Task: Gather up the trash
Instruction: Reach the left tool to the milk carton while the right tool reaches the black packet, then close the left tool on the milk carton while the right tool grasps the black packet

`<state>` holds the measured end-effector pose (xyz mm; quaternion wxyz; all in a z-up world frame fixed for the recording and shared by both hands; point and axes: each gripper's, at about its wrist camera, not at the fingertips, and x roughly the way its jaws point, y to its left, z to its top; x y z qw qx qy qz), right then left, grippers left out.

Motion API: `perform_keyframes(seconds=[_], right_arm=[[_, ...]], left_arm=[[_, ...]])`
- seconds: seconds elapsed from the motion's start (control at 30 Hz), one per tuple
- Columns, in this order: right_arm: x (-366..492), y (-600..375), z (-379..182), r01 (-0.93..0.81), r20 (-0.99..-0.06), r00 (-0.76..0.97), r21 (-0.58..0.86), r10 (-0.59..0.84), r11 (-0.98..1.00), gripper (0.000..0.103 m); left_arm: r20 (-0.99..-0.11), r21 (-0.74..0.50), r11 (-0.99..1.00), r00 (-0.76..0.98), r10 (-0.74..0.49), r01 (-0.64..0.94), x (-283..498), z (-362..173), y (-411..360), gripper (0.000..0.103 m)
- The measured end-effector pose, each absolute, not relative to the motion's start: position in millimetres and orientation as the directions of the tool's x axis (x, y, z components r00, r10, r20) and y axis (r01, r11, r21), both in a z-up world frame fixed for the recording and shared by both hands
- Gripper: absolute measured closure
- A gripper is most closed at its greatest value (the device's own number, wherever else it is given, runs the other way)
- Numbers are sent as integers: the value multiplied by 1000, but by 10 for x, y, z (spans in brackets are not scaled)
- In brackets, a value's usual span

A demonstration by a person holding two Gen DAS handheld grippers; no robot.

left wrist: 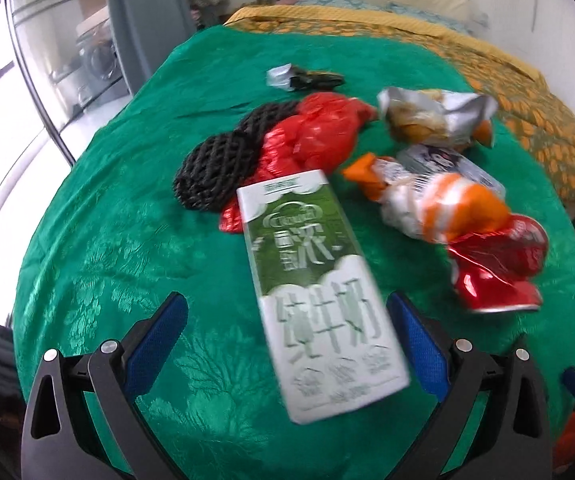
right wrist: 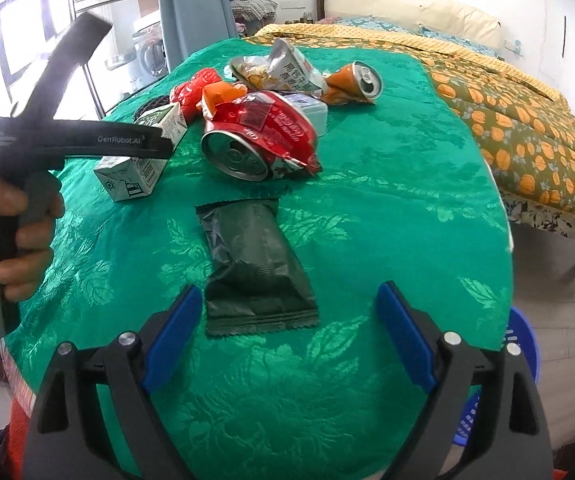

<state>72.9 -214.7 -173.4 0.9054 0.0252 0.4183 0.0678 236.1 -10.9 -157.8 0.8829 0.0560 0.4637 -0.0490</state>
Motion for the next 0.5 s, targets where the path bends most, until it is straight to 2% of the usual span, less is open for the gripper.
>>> perform_keyframes(seconds=[0.03, 0.1, 0.17, 0.3, 0.37, 0.4, 0.43, 0.5], right_arm=[[733, -2153, -1726, -106, -755, 638, 107, 151, 989, 16], [747, -2132, -1714, -119, -754, 636, 116, 165, 986, 16], [771, -2066, -1698, -139, -752, 634, 116, 178, 983, 16], [861, -1900, -1675, -180, -757, 633, 62, 163, 982, 19], [924, -1842, -1685, -200, -766, 624, 33, 153, 979, 43], [962, -1824, -1697, -207, -772, 619, 16, 144, 978, 47], [991, -1824, -1698, -210, -773, 619, 10, 141, 978, 55], [1042, -1868, -1691, -217, -777, 614, 8, 143, 976, 56]], left_arm=[[-824, 43, 989, 565, -45, 140, 2356, -1575, -82, 7], [-825, 31, 986, 561, -67, 164, 2326, -1572, -50, 23], [-833, 14, 979, 544, -102, 205, 2300, -1576, -39, 51], [-833, 17, 965, 537, -131, 262, 2138, -1529, -25, 52], [-835, 9, 958, 529, -151, 288, 1975, -1494, 5, 52], [-837, 1, 951, 520, -168, 309, 1850, -1473, 26, 52], [-839, -1, 947, 515, -176, 322, 1775, -1476, 35, 52], [-845, -3, 937, 501, -190, 350, 1579, -1480, 73, 51]])
